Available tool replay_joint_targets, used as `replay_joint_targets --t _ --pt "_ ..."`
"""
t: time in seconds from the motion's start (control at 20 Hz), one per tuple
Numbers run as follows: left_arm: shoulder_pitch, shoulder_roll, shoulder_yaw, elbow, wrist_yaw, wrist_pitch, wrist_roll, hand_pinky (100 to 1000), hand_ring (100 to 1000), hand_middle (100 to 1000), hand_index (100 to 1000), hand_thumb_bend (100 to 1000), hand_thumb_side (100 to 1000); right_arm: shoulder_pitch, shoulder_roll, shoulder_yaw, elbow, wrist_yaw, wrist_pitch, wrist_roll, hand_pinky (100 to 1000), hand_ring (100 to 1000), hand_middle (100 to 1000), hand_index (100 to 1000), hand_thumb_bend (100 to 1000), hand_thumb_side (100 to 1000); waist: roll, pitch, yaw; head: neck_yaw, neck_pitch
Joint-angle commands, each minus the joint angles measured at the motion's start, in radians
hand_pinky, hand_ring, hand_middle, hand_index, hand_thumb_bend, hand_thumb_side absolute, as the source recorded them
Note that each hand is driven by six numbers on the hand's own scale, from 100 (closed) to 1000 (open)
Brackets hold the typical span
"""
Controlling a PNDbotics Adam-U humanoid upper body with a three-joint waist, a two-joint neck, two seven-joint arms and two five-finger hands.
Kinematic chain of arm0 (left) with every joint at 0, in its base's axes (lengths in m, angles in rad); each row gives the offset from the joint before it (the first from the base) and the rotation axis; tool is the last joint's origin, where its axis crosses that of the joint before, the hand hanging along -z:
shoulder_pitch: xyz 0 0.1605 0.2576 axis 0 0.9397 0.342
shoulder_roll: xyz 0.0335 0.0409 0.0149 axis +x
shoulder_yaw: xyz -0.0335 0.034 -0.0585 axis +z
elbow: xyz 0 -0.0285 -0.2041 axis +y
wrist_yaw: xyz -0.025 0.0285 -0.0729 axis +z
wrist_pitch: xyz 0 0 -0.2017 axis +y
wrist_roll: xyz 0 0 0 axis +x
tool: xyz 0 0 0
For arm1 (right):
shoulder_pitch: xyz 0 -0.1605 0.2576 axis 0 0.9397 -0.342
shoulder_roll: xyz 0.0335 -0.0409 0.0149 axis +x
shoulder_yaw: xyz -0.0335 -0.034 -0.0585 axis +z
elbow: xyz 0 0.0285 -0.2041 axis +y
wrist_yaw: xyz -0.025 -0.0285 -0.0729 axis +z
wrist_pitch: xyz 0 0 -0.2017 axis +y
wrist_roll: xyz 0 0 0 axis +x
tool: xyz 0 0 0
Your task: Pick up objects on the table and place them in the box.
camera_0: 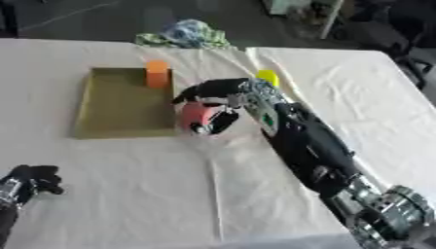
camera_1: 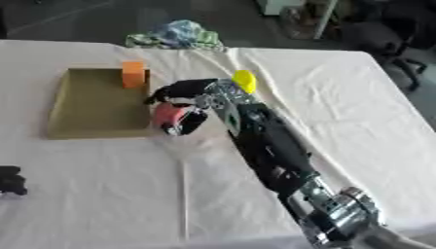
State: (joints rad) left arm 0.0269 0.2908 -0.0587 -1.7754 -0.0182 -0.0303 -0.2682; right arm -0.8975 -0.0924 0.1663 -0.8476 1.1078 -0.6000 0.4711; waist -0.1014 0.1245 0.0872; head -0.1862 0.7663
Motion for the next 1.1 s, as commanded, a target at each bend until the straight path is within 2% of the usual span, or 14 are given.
replay_joint_targets --t 0.05,0.1,0.3,0.45,0.5,0.55,0.65,0.7,0.75,1.1 --pt "-0.007 0.01 0.003 -0.01 0.0 0.0 -0.002 798 575 577 735 100 1000 -0.014 -0.01 -0.008 0.004 0.024 0.001 -0.021 703 731 890 991 100 204 0.004 -0.023 -0.001 -0.003 0.004" --pt "-0.007 0.01 0.003 -0.01 0.0 0.0 -0.002 798 575 577 735 100 1000 -0.013 -0.009 -0.01 0.008 0.029 0.001 -0.028 683 682 878 985 100 170 0.004 -0.023 -0.001 -0.002 0.004" --pt "-0.006 0.011 0.005 -0.01 0.0 0.001 0.0 798 575 576 735 100 1000 -0.012 -0.01 -0.016 0.011 0.039 -0.002 -0.065 646 607 862 974 100 120 0.005 -0.022 -0.001 -0.002 0.004" --pt "-0.006 0.01 0.004 -0.01 0.0 0.001 -0.001 798 575 576 735 100 1000 -0.017 -0.013 -0.018 -0.005 0.034 -0.008 -0.086 643 599 860 974 100 100 0.004 -0.023 -0.002 -0.003 0.004" --pt "-0.007 0.01 0.004 -0.01 0.0 0.001 -0.001 798 575 576 735 100 1000 -0.021 -0.014 -0.018 -0.015 0.029 -0.01 -0.091 642 597 862 975 100 182 0.005 -0.023 -0.002 -0.003 0.004" --pt "-0.007 0.01 0.004 -0.011 0.0 0.001 -0.001 798 575 576 735 100 1000 -0.027 -0.014 -0.018 -0.026 0.022 -0.012 -0.094 642 596 860 975 100 100 0.005 -0.023 -0.001 -0.004 0.004" --pt "-0.009 0.011 0.003 -0.011 0.0 0.0 -0.001 798 574 576 735 100 1000 -0.043 -0.015 -0.018 -0.046 0.01 -0.011 -0.094 646 600 863 978 100 100 0.005 -0.022 0.002 -0.008 0.004" --pt "-0.01 0.011 0.003 -0.012 0.0 0.0 -0.001 798 574 576 735 100 1000 -0.052 -0.015 -0.019 -0.054 0.007 -0.009 -0.091 647 601 865 979 100 138 0.006 -0.022 0.004 -0.01 0.004" --pt "-0.012 0.011 0.002 -0.012 0.0 0.0 -0.002 798 574 576 735 100 1000 -0.062 -0.011 -0.021 -0.06 0.006 -0.004 -0.088 648 602 865 979 100 100 0.007 -0.022 0.008 -0.014 0.004" --pt "-0.03 0.012 -0.008 -0.015 0.004 -0.003 -0.011 798 574 576 735 100 1000 -0.11 0.038 -0.05 -0.056 0.042 0.034 -0.081 658 608 869 988 100 100 0.007 -0.014 0.057 -0.052 0.004"
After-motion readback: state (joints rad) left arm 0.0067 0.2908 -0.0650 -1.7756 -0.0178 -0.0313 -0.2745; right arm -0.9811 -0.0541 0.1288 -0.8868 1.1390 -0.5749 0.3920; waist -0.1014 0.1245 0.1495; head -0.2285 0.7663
